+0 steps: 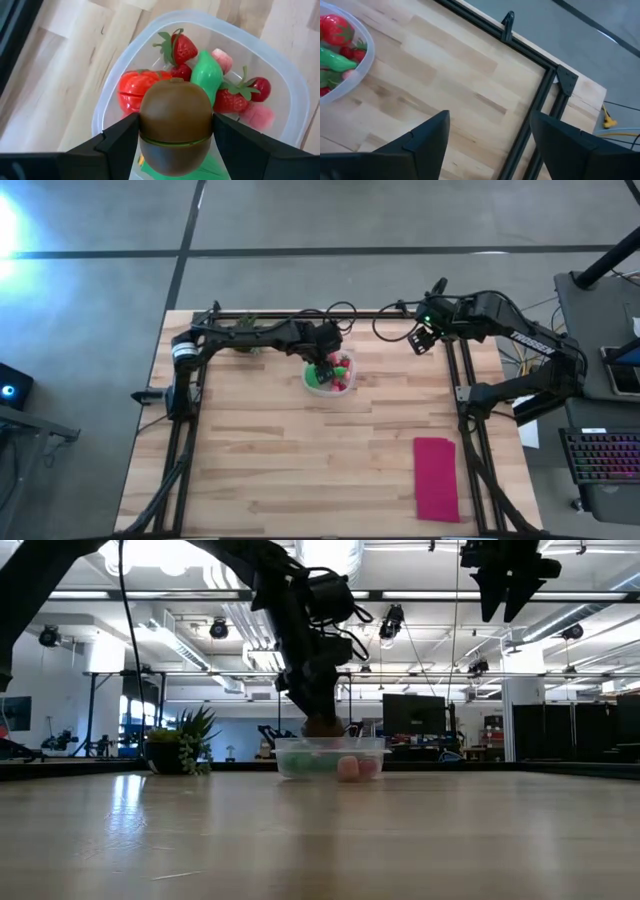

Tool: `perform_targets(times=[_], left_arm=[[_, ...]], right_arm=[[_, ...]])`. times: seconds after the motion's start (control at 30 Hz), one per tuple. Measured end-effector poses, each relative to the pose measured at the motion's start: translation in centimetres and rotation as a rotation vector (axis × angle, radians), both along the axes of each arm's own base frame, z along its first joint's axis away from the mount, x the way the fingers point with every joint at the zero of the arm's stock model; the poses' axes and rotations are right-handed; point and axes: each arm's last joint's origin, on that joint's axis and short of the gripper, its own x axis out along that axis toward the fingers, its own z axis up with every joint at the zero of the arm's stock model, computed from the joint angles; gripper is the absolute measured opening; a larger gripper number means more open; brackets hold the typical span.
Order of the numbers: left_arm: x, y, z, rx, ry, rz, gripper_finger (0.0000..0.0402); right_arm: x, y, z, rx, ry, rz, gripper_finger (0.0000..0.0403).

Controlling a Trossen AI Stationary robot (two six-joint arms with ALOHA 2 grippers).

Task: Pick and placing Produce into tupperware
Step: Put the kiwi into the transparent bin

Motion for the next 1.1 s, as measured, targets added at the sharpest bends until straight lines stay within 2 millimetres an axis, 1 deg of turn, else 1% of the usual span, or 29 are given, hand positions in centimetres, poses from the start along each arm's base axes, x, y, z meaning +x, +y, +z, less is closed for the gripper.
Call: perform_targets(times=[0.13, 0.43, 0.6, 0.7, 0.83, 0.97, 1.1], left_arm=[[-0.3, -0.2, 0.6, -0.04, -0.01, -0.019, 0.0233], [-1.1, -0.5, 4.4, -0.024, -0.134, -0.027, 0.0233], [-1.6, -0.7, 5.8, -0.035, -0.191, 0.016, 0.0233], [-1.6, -0.7, 5.9, -0.034, -0.192, 0.015, 0.0233], [-1.3, -0.6, 5.3, -0.035, -0.192, 0.016, 0.0233], [-0.7, -0.4, 3.8, -0.044, -0.157, 0.017, 0.0233], [0.0, -0.2, 1.9, -0.068, -0.108, 0.015, 0.0233]], right_arm=[[0.0, 0.0, 0.0, 0.002, -0.006, -0.01, 0.0279], [0.0, 0.0, 0.0, 0.011, -0.01, -0.019, 0.0275], [0.0, 0.0, 0.0, 0.011, -0.005, -0.012, 0.0272], [-0.1, 0.0, 0.0, 0.012, -0.014, -0.025, 0.0271], [-0.1, 0.1, 0.0, 0.012, -0.015, -0.026, 0.0268], [-0.1, 0.1, 0.0, 0.012, -0.016, -0.025, 0.0265], [-0.1, 0.1, 0.0, 0.011, -0.013, -0.02, 0.0266]])
